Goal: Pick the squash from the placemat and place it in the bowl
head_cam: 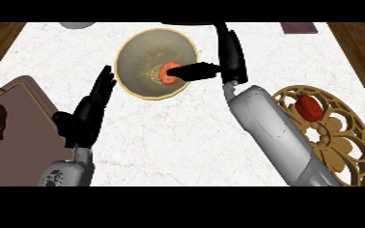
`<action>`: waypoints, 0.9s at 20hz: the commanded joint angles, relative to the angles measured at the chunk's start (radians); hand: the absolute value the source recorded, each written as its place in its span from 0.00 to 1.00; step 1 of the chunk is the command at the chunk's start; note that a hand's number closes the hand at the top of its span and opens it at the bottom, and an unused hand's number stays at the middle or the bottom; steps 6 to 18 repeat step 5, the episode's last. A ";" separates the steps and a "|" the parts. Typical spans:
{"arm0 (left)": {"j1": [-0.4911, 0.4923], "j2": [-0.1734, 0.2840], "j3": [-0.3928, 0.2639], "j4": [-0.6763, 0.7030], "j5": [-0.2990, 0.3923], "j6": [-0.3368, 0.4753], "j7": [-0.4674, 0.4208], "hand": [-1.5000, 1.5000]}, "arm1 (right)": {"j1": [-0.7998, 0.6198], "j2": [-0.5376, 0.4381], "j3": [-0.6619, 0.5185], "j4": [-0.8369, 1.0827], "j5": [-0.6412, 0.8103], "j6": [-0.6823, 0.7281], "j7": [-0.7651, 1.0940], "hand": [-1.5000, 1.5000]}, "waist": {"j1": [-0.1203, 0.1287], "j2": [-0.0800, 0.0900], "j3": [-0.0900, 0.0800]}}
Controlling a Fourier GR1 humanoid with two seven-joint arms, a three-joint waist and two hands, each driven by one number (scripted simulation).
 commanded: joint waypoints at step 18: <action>0.002 -0.017 0.002 0.036 -0.014 -0.004 -0.040 0.50 | 0.175 -0.010 -0.018 -0.209 0.069 0.107 0.031 0.00 | 0.004 0.002 0.000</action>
